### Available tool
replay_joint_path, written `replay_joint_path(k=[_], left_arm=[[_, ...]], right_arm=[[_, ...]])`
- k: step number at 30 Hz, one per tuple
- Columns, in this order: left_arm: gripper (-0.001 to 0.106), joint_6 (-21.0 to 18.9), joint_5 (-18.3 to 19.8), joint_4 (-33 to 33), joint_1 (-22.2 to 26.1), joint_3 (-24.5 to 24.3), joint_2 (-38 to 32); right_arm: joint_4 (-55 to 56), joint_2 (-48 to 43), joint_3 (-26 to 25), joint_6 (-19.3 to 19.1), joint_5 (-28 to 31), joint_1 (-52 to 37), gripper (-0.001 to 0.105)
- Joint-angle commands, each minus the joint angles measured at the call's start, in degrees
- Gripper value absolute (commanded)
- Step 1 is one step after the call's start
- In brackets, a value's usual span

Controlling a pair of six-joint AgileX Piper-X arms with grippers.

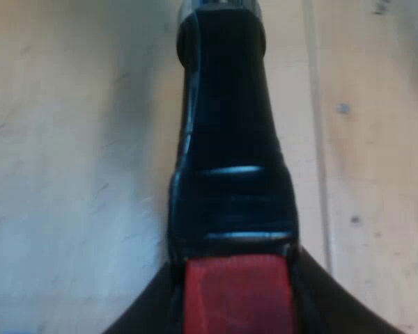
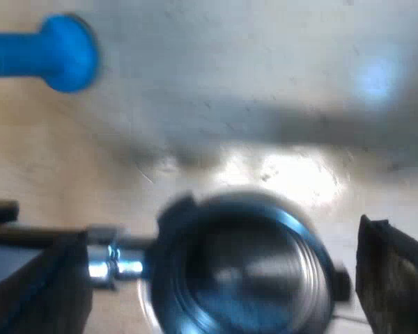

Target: Put the handle in the coffee machine

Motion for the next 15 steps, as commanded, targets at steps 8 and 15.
replay_joint_path(k=[8,15], left_arm=[[0.0,0.28,4.08,-0.21,13.43,-0.57,0.09],[0.0,0.09,6.52,-2.52,19.47,-0.57,0.09]], right_arm=[[-1.13,-0.14,-3.91,-7.54,28.69,11.55,0.078],[-7.62,3.62,-3.71,-12.08,46.48,19.04,0.054]])
